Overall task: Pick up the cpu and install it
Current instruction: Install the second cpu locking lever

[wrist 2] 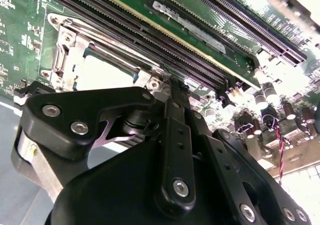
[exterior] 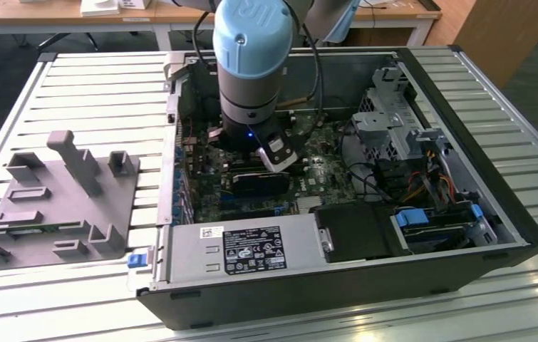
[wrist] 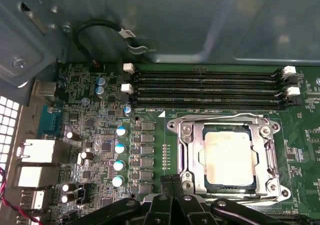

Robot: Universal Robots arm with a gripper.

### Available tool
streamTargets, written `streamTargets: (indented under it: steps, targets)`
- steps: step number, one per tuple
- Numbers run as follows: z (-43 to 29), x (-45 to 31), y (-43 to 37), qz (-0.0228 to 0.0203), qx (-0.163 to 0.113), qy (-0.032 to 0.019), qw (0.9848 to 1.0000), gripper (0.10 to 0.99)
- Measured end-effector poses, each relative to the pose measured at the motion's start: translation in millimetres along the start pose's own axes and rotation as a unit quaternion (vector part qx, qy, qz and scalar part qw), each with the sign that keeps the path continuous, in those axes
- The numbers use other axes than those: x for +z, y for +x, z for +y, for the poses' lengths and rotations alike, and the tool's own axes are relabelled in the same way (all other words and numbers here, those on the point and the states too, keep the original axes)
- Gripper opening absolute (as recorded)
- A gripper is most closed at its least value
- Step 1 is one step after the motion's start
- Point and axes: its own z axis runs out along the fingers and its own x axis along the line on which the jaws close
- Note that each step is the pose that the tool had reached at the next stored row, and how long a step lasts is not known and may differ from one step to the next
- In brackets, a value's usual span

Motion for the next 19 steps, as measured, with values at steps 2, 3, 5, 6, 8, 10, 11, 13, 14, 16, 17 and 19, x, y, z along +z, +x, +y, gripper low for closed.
streamTargets:
  steps: [2,3,5,6,8,10,11,13,14,16,17,19]
  targets:
    - [0.0,0.0,0.0,0.0,0.0,0.0,1.0,0.106]
    - [0.1,-0.7,0.1,0.0001,0.0,0.0002,1.0,0.106]
    - [1.5,-5.0,0.1,0.0,0.0,-0.0001,1.0,0.106]
    - [2.4,-7.9,0.1,0.0001,0.0,0.0,1.0,0.106]
    - [3.7,-11.9,0.1,0.0,0.0,-0.0001,1.0,0.106]
    - [4.5,-14.4,0.1,0.0,0.0,-0.0005,1.0,0.106]
    - [5.0,-15.8,0.2,0.0,0.0,-0.0007,1.0,0.106]
    - [6.1,-19.3,0.2,0.0,0.0,-0.0022,1.0,0.106]
    - [6.6,-20.8,0.2,0.0,0.0,-0.0031,1.0,0.106]
    - [7.6,-24.0,0.2,0.0,0.0,-0.005,1.0,0.106]
    - [8.2,-26.0,0.2,0.0,0.0,-0.0059,1.0,0.106]
    - [9.3,-29.4,0.2,0.0,0.0,-0.0064,1.0,0.106]
